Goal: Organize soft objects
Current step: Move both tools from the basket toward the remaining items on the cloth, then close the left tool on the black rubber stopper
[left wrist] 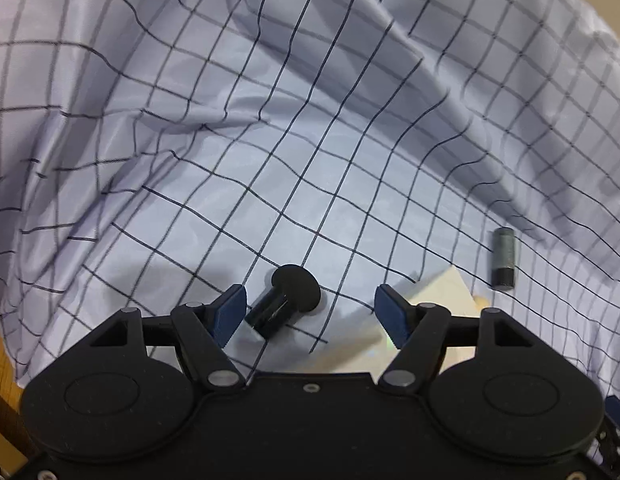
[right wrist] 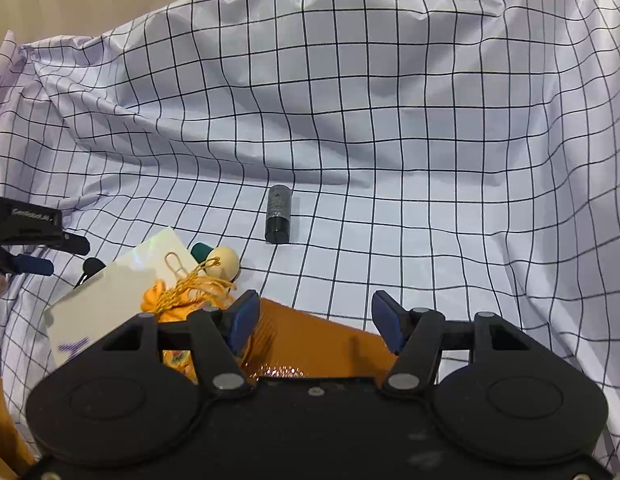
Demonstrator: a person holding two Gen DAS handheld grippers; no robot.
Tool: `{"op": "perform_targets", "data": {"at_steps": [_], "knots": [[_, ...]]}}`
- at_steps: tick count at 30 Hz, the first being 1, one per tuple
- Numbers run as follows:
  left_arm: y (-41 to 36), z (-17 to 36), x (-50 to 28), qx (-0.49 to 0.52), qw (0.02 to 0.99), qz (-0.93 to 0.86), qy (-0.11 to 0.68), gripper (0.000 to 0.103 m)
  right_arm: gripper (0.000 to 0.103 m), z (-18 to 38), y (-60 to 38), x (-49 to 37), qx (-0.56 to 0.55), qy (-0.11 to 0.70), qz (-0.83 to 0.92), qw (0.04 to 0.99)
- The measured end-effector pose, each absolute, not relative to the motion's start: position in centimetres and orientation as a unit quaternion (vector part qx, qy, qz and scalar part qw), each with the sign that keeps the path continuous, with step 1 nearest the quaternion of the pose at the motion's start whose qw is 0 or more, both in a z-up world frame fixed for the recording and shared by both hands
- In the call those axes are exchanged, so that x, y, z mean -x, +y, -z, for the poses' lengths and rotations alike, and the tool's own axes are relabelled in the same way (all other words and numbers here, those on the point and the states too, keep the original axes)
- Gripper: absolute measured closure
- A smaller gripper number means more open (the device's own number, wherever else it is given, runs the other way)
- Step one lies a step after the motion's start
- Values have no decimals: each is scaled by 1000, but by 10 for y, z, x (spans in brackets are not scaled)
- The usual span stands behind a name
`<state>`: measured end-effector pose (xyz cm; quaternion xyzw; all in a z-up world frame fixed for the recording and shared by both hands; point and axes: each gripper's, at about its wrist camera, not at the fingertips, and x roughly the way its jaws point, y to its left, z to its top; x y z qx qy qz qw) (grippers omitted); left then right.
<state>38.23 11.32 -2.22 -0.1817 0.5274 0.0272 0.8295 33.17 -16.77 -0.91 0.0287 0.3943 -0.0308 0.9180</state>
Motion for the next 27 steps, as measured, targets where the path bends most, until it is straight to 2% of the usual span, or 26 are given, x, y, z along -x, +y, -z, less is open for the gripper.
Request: {"op": "perform_targets", "data": {"at_steps": [13,17,21,23,27], "knots": [[121,58,-409,219,792,-84,564,37,41,28,-171,-356,-16,414,31,909],[122,66,-412,227,782,-83,574,40,41,35,-172,-369,-7,414,31,910],[122,69,-412,223,785,-80,572,49,41,43,-171,-385,6,418,32,908],[121,69,-413,218,789,-70,571,61,41,50,-170,-394,13,422,35,906],[118,69,-418,207,791,-56,573,62,41,61,-168,-413,19,431,40,901]]}}
